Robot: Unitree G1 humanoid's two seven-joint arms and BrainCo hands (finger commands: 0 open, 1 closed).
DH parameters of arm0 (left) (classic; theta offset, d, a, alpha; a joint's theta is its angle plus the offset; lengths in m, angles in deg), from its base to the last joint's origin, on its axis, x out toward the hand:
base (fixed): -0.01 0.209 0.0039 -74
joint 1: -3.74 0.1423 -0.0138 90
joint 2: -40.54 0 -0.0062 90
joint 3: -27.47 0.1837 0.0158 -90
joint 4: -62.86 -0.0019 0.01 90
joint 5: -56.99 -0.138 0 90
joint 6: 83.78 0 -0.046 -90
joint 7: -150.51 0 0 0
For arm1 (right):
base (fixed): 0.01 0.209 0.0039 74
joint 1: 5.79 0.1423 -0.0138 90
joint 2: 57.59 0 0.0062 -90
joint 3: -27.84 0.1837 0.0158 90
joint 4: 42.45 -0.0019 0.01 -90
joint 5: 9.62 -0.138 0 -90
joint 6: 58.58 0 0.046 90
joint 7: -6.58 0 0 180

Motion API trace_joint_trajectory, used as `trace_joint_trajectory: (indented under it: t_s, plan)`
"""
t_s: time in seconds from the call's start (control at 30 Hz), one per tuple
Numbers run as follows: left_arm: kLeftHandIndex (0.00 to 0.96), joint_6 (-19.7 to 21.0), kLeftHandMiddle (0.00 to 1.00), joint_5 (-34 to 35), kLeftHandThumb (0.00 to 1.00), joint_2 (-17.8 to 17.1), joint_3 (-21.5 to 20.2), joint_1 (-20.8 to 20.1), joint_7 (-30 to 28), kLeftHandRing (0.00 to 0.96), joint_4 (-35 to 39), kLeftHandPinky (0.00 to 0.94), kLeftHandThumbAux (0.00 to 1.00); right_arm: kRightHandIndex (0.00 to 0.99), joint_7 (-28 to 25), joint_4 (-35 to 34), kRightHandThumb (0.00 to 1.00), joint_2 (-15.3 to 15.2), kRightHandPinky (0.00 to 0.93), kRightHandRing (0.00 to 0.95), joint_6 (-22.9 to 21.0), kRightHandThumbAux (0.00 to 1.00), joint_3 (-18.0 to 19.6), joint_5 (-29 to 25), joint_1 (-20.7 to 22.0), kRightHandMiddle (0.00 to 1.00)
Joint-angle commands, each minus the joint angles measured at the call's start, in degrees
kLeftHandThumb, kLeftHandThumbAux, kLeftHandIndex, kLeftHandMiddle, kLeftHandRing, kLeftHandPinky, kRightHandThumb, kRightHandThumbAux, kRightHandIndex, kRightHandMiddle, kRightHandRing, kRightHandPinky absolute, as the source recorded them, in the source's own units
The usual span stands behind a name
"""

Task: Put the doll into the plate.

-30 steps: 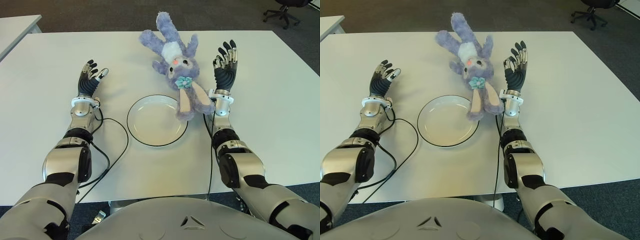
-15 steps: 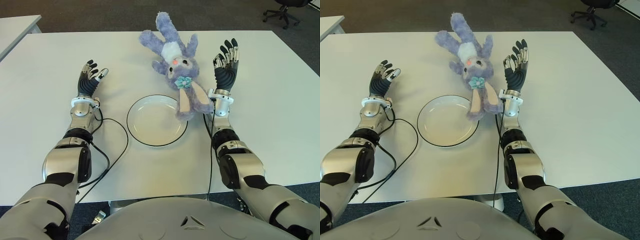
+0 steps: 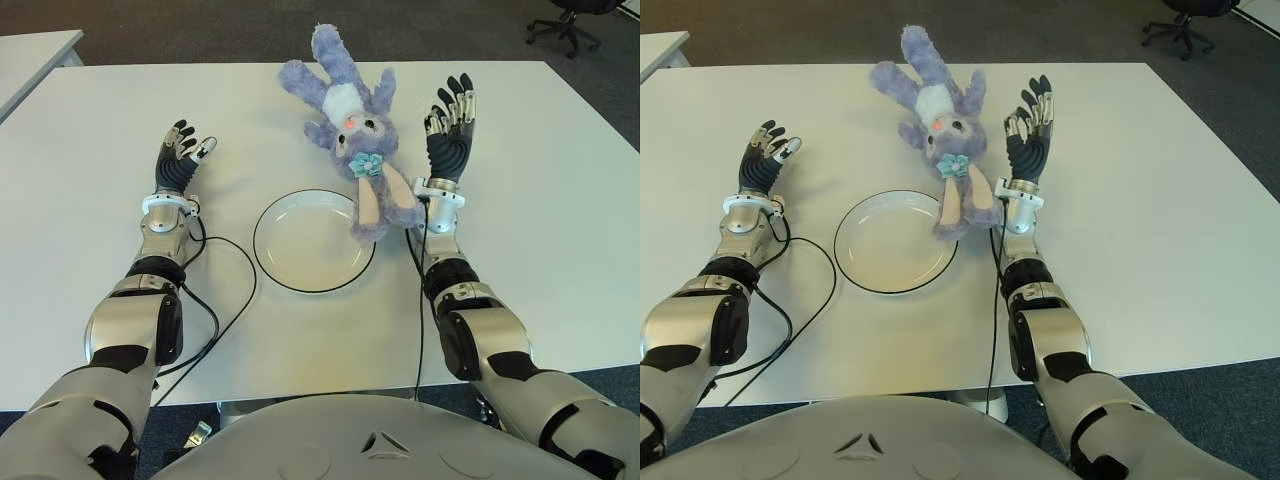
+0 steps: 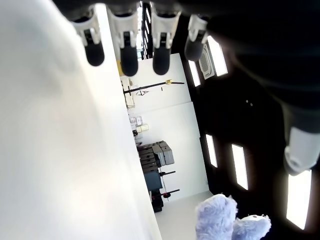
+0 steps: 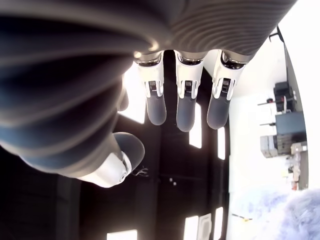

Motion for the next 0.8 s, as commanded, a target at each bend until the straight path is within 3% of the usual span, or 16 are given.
trace_joint_trajectory:
  t_s: [0.03,0.4,0.8]
  plan:
    - [0.000,1.99,0.137,1.41,0.000,1.15,-1.04,6.02,-3.54,0.133,-2.19,0.099,0.526,0.033,1.91,12.72,0.668,1.95,0.172,0.131,2.02,0.700,-7.99,10.62,-32.00,0.124]
    - [0.000,1.31,0.144,0.97,0.000,1.20,-0.69,6.23,-2.92,0.140,-1.91,0.100,0.530,0.021,5.49,11.76,0.557,-0.13,0.193,0.142,0.73,0.672,-12.25,14.66,-33.24,0.124]
    - [0.000,1.62,0.134,0.69,0.000,1.15,-0.51,6.18,-2.51,0.130,-1.98,0.091,0.534,0.043,9.73,11.19,0.538,-1.34,0.177,0.141,1.29,0.658,-14.87,17.39,-34.39,0.132]
